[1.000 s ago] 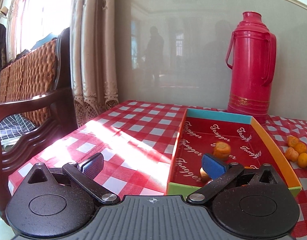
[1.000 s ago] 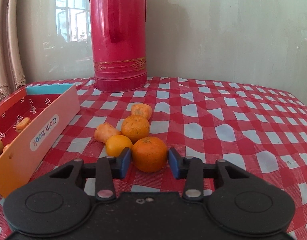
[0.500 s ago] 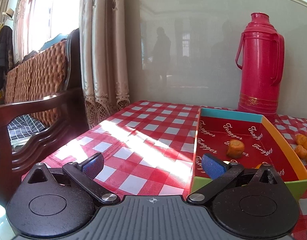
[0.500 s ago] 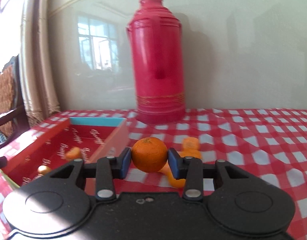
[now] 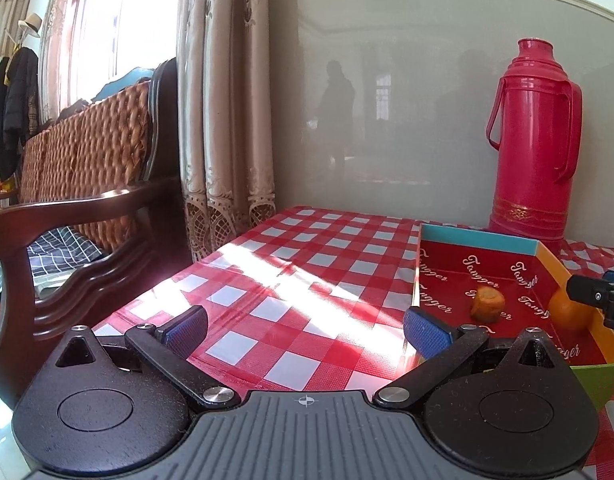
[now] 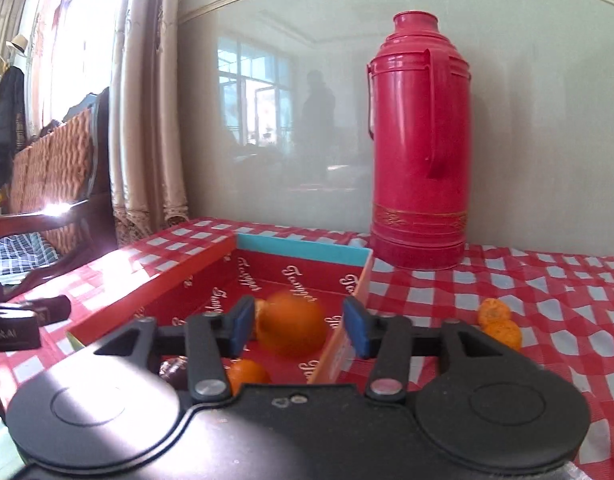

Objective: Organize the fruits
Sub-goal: 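Carry the mandarin into the box and open the right gripper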

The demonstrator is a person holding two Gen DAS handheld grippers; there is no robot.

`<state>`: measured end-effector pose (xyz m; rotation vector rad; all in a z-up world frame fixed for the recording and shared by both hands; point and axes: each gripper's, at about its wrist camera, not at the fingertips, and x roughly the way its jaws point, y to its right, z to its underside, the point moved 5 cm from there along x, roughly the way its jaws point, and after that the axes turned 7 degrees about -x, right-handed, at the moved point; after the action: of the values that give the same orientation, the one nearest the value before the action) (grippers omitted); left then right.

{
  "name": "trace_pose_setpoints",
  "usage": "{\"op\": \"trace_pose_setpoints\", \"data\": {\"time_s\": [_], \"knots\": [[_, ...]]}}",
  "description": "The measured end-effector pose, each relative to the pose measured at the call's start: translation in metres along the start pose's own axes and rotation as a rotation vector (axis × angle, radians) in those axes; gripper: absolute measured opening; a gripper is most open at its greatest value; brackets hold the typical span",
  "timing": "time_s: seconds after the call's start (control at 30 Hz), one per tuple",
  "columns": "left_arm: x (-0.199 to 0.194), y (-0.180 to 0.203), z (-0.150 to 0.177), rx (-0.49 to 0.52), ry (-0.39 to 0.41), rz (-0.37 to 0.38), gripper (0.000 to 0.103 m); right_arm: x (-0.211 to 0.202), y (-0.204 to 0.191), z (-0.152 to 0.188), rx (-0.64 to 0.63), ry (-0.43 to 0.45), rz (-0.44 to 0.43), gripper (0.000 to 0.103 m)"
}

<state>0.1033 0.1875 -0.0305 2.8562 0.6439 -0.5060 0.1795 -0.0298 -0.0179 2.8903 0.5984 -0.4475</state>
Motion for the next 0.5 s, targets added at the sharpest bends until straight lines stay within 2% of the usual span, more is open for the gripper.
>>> {"op": "trace_pose_setpoints", "data": {"time_s": [0.07,0.13,0.3,0.5], "knots": [[-0.001,0.004,0.000,0.005,0.002,0.009,0.103,-0.006,0.006,-0.004,0.034,0.026,-0.013,0.052],[-0.001,0.007,0.000,0.006,0.003,0.016,0.103,-0.013,0.017,-0.005,0.049,0.048,0.014,0.057],[-0.004,0.017,0.000,0.009,0.005,0.035,0.103,-0.026,0.058,0.001,0.148,0.049,0.084,0.079],[-0.009,0.034,0.000,0.018,0.010,0.057,0.103,-0.039,0.105,0.014,0.257,0.014,0.140,0.082]]}}
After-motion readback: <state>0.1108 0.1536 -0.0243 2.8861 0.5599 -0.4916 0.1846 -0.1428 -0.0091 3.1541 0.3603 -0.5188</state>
